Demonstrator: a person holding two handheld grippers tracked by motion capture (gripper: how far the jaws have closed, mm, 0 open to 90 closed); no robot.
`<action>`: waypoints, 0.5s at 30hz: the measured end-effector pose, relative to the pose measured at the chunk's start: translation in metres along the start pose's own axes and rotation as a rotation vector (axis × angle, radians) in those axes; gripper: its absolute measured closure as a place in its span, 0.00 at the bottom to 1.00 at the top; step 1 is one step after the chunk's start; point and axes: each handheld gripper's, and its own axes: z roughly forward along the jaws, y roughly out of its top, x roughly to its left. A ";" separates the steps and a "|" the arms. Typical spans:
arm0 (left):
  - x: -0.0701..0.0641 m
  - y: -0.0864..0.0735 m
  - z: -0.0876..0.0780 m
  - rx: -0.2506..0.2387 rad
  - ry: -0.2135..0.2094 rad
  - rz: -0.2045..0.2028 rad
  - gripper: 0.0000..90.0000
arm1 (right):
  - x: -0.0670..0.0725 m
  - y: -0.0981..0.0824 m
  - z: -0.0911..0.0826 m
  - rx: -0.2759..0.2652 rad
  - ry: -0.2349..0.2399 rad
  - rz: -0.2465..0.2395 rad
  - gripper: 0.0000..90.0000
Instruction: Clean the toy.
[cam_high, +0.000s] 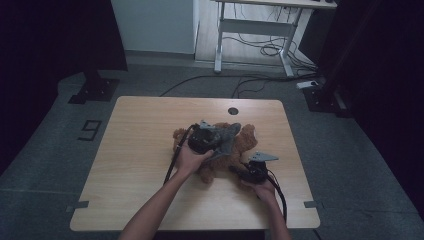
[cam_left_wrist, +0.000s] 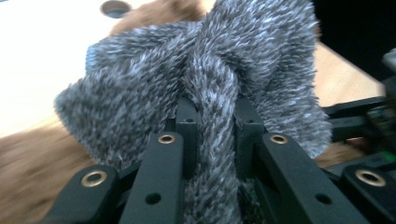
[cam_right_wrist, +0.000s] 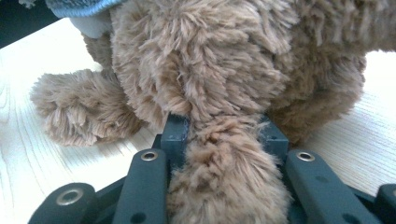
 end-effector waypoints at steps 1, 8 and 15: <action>0.005 -0.001 -0.002 0.007 0.009 -0.002 0.85 | 0.000 0.000 0.000 0.000 -0.001 -0.001 0.72; 0.026 -0.011 -0.019 -0.008 0.023 -0.028 0.85 | 0.001 0.000 0.000 0.008 0.008 -0.011 0.72; 0.032 -0.014 -0.040 -0.009 0.108 0.018 0.85 | 0.001 0.000 0.000 0.009 0.009 -0.007 0.72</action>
